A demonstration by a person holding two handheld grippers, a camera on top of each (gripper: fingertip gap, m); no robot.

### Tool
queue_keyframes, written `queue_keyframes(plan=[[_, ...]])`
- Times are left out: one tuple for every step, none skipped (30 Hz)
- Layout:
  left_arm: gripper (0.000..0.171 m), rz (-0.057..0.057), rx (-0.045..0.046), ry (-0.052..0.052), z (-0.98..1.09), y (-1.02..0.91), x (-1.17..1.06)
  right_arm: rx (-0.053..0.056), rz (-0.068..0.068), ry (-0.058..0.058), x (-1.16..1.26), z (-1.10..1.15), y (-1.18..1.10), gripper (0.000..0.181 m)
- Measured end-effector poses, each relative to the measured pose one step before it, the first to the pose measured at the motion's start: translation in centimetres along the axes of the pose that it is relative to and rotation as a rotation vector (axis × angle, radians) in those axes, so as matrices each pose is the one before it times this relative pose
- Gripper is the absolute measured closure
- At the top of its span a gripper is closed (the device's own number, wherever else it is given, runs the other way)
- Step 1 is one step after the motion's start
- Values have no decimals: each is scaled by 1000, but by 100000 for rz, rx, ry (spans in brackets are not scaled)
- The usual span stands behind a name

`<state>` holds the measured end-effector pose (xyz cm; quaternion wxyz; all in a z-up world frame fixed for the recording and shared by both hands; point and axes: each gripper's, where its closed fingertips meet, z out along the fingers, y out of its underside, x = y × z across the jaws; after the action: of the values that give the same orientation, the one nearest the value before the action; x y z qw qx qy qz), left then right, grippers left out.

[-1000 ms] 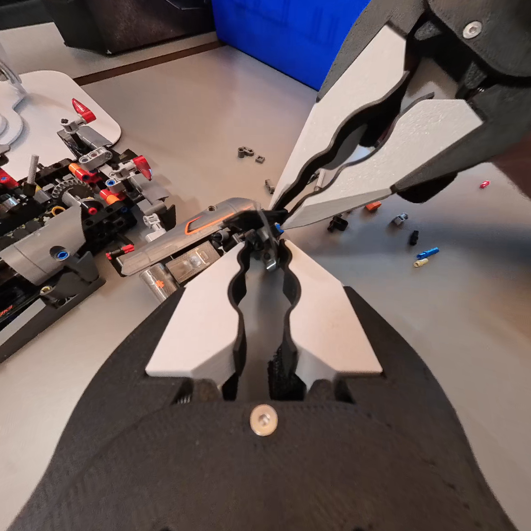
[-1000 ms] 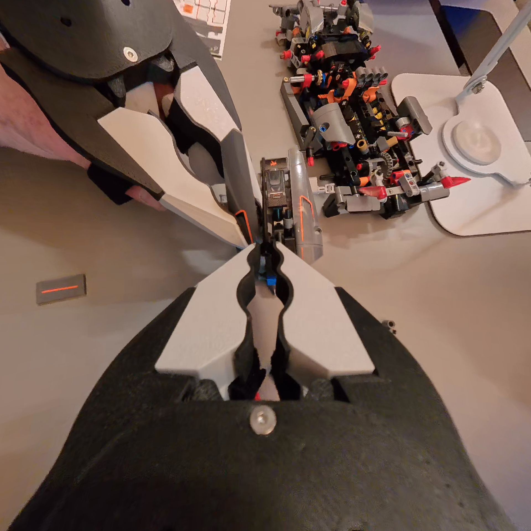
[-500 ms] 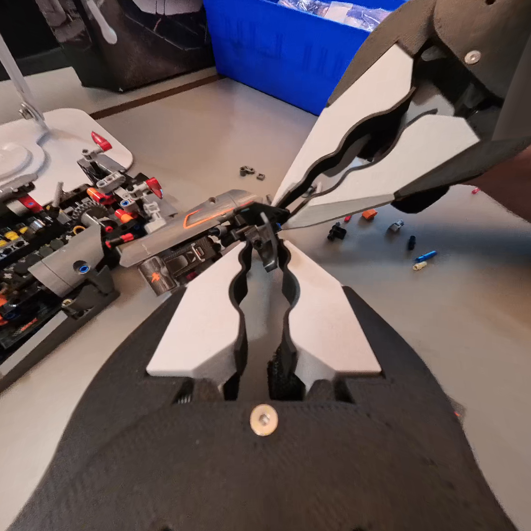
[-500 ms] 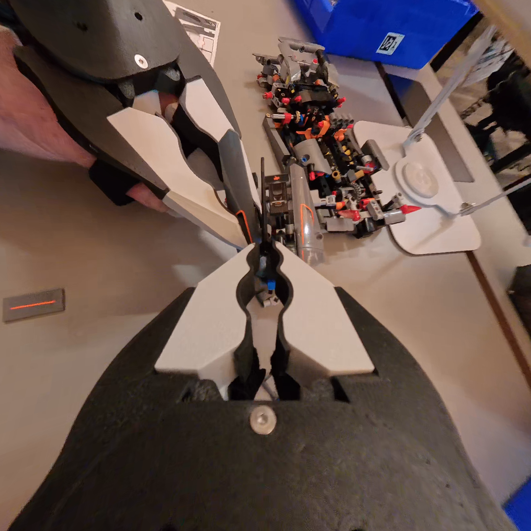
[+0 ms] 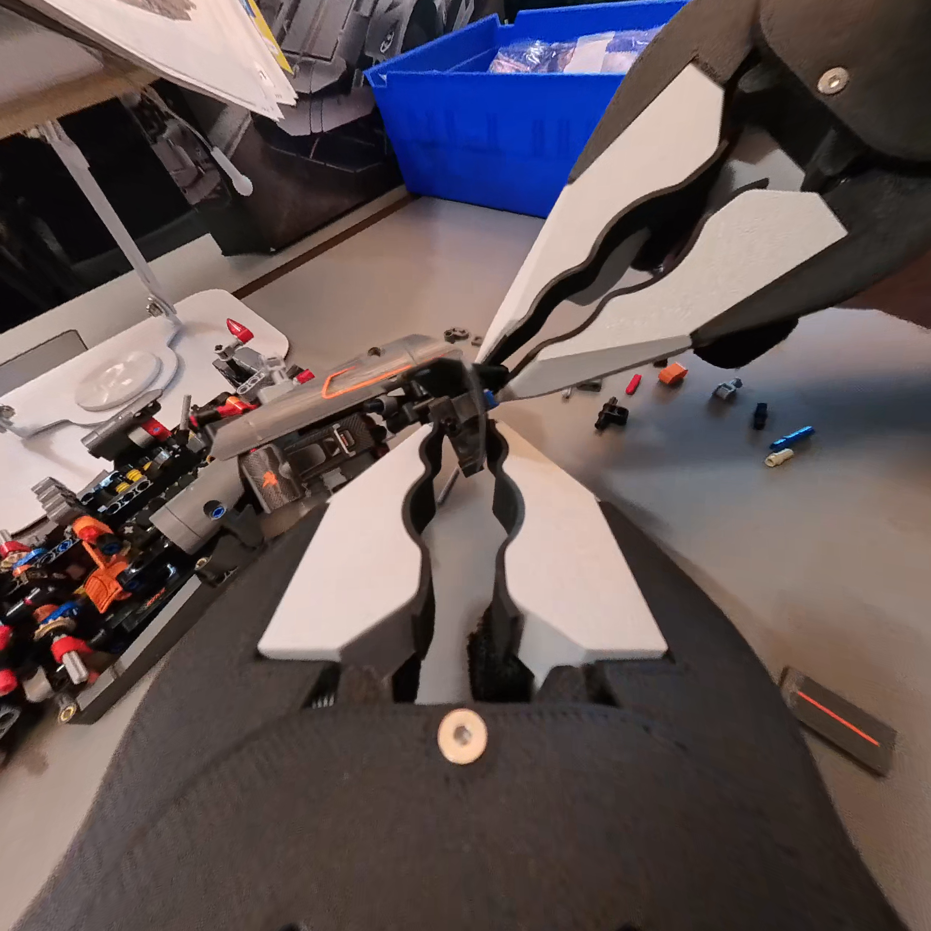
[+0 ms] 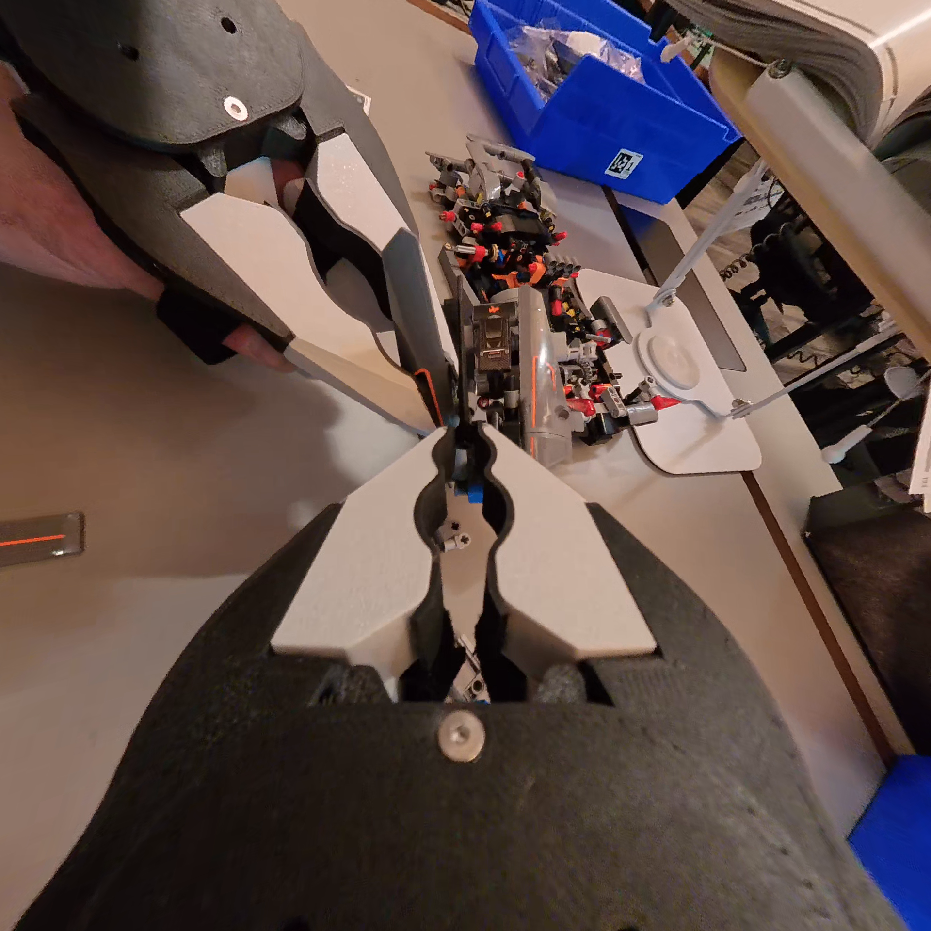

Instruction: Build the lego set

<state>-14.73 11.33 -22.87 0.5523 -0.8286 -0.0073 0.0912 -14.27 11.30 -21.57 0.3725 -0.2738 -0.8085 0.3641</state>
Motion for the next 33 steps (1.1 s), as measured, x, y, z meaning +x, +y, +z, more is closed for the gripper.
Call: queue_keyframes(plan=[[156, -45, 492, -166, -51, -89, -15, 434, 91, 354, 24, -31, -60, 177], [156, 395, 143, -289, -9, -45, -2, 235, -702, 686, 11, -41, -44, 177], [156, 678, 139, -457, -8, -53, 5, -224, -1210, 950, 18, -23, -20, 176], [156, 816, -189, -697, -6, 2, -34, -486, -1055, 1007, 25, 9, 2, 176], [156, 840, 222, -818, -17, -42, -47, 115, -501, 943, 37, -27, -83, 176], [156, 707, 785, -519, -41, -124, -29, 513, -67, 548, 28, -58, -114, 177], [156, 734, 622, -284, -45, -114, -8, 490, -299, 476, 35, -84, -110, 177], [156, 1238, 525, -604, -43, -110, -16, 326, -430, 681, 33, -56, -82, 177], [156, 2274, -22, -1287, -19, -72, -44, -34, -440, 715, 30, -30, -41, 177], [156, 2702, -241, -1528, -17, -35, -72, 2, -582, 751, 2, -14, -54, 177], [156, 1965, 138, -1061, -40, -65, -76, 245, -226, 620, 29, -1, -57, 177], [156, 1160, -75, -563, -20, -15, -64, 75, 386, 216, 13, 22, -13, 177], [156, 1705, -292, -933, 0, 14, -29, -75, 373, 105, 9, 16, -1, 177], [156, 1593, 160, -969, -24, -23, -22, 149, -123, 263, 15, -21, -36, 177], [156, 179, 594, -118, -35, -69, 8, 343, -144, 245, 26, -34, -42, 177], [157, -561, 548, 619, -37, -57, 25, 209, -100, 168, 0, -42, -57, 177], [156, 1740, 387, -23, -31, -40, 13, -154, -405, 248, -5, -39, -45, 177], [157, 2394, -64, -895, -36, -28, -32, -610, -620, 376, -13, -6, -28, 177], [157, 452, -534, -644, -7, 13, -57, -962, -755, 454, -20, 18, 14, 177], [157, -84, -535, -427, 24, 51, -22, -1317, -728, 434, -23, 36, 52, 177], [157, 1674, -873, -1047, 46, 108, -8, -1635, -860, 491, -34, 61, 86, 177], [157, 2264, -1151, -1351, 42, 111, -18, -1648, -56, 400, -18, 98, 133, 177], [157, 1232, -1153, -893, 51, 103, -32, -1068, 1360, 127, 3, 59, 58, 177], [157, 676, -355, -925, 3, -22, -82, -339, 1176, 331, 56, 20, -51, 177], [157, 1085, -154, -1029, -19, -65, -97, -658, 193, 495, 47, 13, -30, 177], [157, 1373, -864, -912, 23, 27, -70, -1192, 150, 465, 41, 27, 9, 177], [157, 812, -820, -907, 37, 32, -65, -852, 145, 710, 28, 62, 2, 177], [157, 997, -414, -630, 15, 46, -64, -744, 98, 533, 0, 78, 58, 177], [157, 1910, -1016, -756, 55, 137, -15, -1332, 85, 274, -24, 118, 123, 177], [157, 2959, -1307, -1627, 64, 126, -26, -1443, -442, 749, 2, 105, 98, 177], [157, 1285, -903, -983, 31, 75, -27, -1095, -602, 932, 20, 79, 50, 177], [157, -331, -354, -65, 26, 42, -26, -655, -102, 689, 23, 50, -4, 177], [157, -426, -54, -10, 5, 17, -47, -463, 1037, 234, 9, 38, -46, 177]])
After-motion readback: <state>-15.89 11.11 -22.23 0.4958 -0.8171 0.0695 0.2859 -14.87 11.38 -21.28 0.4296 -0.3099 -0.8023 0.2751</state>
